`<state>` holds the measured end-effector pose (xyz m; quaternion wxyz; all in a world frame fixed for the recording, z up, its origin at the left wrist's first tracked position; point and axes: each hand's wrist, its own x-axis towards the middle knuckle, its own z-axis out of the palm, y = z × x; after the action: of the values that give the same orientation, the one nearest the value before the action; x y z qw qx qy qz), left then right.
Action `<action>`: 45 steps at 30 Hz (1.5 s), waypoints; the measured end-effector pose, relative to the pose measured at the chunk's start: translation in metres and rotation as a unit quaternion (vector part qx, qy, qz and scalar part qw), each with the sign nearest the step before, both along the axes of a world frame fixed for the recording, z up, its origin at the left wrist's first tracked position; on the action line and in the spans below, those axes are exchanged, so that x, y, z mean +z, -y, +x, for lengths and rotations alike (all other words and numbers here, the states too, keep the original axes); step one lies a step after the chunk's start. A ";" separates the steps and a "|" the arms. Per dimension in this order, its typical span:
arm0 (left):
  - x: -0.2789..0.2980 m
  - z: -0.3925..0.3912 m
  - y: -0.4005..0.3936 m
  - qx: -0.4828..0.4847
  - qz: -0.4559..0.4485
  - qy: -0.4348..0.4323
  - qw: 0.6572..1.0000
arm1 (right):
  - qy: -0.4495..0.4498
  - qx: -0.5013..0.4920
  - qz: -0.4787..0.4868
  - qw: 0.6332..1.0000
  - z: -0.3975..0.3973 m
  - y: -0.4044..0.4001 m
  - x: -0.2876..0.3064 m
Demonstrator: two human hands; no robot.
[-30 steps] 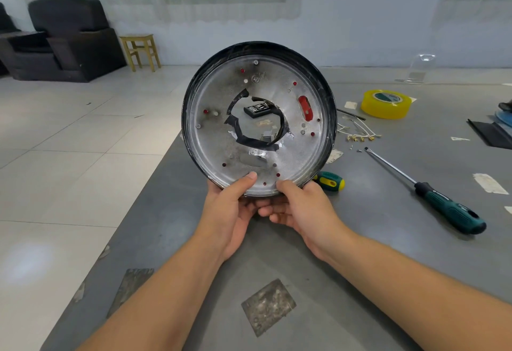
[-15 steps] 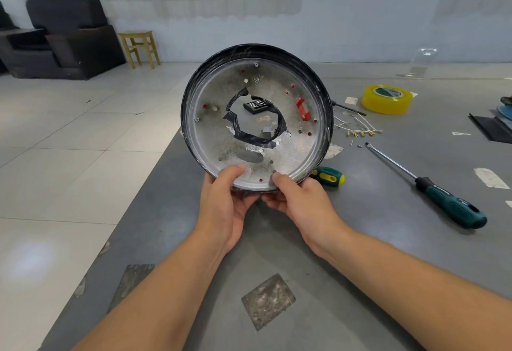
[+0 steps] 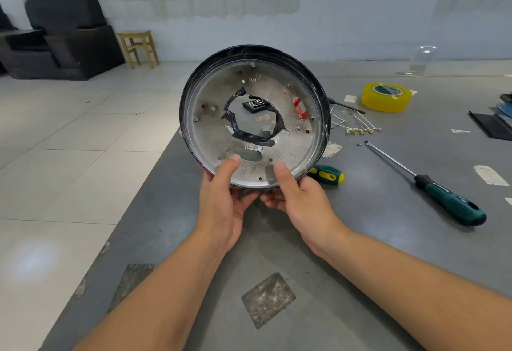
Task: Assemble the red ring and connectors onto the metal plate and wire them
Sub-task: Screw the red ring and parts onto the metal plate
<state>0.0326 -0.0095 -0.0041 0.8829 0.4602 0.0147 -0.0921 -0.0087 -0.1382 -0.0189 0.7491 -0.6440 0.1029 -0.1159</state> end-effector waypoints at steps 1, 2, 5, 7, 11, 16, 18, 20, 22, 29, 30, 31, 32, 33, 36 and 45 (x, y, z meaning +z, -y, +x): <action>0.000 0.000 0.000 0.001 0.000 -0.002 1.000 | 0.005 -0.001 -0.002 1.000 0.000 0.000 0.000; 0.001 0.000 0.000 0.002 0.000 -0.004 1.000 | 0.009 -0.001 -0.002 1.000 -0.001 0.000 0.000; 0.001 0.001 0.000 0.006 -0.003 -0.010 1.000 | 0.016 -0.004 -0.003 1.000 -0.001 0.000 0.001; 0.000 0.001 0.000 0.007 -0.004 -0.011 1.000 | 0.019 -0.004 -0.002 1.000 -0.001 0.000 0.001; -0.001 0.001 0.000 0.010 -0.010 -0.010 1.000 | 0.020 0.000 -0.001 1.000 -0.001 0.001 0.002; -0.006 0.002 0.000 0.023 -0.015 -0.008 1.000 | -0.014 0.016 0.044 0.999 -0.001 0.003 0.006; -0.007 0.001 0.001 0.034 -0.006 -0.002 0.999 | -0.028 0.031 0.072 0.997 -0.001 0.004 0.007; -0.007 0.001 0.002 0.050 0.001 0.001 0.999 | -0.036 0.041 0.089 0.995 -0.002 0.004 0.009; -0.006 0.000 0.003 0.059 0.011 0.005 0.998 | -0.036 0.048 0.100 0.993 -0.002 0.004 0.009; -0.006 -0.004 0.006 0.085 0.042 0.040 0.995 | -0.017 0.051 0.089 0.995 -0.005 0.003 0.008; -0.006 -0.004 0.007 0.089 0.046 0.046 0.994 | -0.017 0.052 0.088 0.995 -0.005 0.003 0.009; -0.006 -0.004 0.007 0.092 0.049 0.050 0.993 | -0.018 0.051 0.086 0.995 -0.005 0.003 0.009; -0.006 -0.004 0.007 0.095 0.050 0.051 0.993 | -0.018 0.048 0.085 0.995 -0.005 0.003 0.009; -0.005 -0.004 0.007 0.096 0.049 0.050 0.993 | -0.019 0.045 0.084 0.995 -0.004 0.003 0.008; -0.004 -0.004 0.008 0.097 0.049 0.043 0.993 | -0.016 0.038 0.077 0.996 -0.005 0.002 0.007; 0.005 -0.012 0.009 0.036 -0.003 -0.011 0.999 | 0.008 -0.002 0.065 0.998 0.004 0.004 0.012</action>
<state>0.0206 -0.0189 0.0011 0.8868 0.4557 0.0407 -0.0655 -0.0044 -0.1423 -0.0074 0.7900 -0.5929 0.1054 -0.1153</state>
